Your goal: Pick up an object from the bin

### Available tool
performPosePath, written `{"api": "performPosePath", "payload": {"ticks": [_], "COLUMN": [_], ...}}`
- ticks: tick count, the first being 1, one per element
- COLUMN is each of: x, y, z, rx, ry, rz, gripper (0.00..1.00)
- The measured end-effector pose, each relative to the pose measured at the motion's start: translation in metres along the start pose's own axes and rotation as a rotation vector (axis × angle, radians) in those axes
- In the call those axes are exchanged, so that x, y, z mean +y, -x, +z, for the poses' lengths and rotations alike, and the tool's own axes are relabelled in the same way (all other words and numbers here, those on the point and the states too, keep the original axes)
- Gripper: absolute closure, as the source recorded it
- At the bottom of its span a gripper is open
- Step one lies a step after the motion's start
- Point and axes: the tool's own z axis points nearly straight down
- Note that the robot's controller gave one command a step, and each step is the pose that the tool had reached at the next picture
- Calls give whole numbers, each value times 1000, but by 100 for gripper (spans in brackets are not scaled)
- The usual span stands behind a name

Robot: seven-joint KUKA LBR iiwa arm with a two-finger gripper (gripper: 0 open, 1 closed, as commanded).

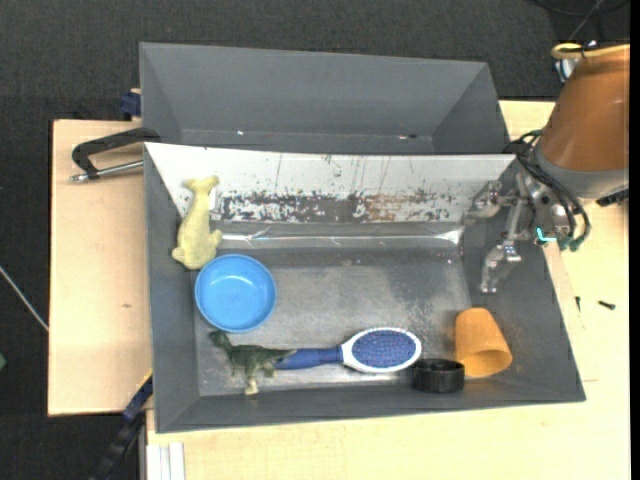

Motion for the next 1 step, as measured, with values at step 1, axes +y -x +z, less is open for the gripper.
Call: {"api": "performPosePath", "payload": {"ticks": [1], "x": [2], "y": [-34], "z": [59], "rx": [-19], "ry": [-3], "rz": [-27], "gripper": [0]}}
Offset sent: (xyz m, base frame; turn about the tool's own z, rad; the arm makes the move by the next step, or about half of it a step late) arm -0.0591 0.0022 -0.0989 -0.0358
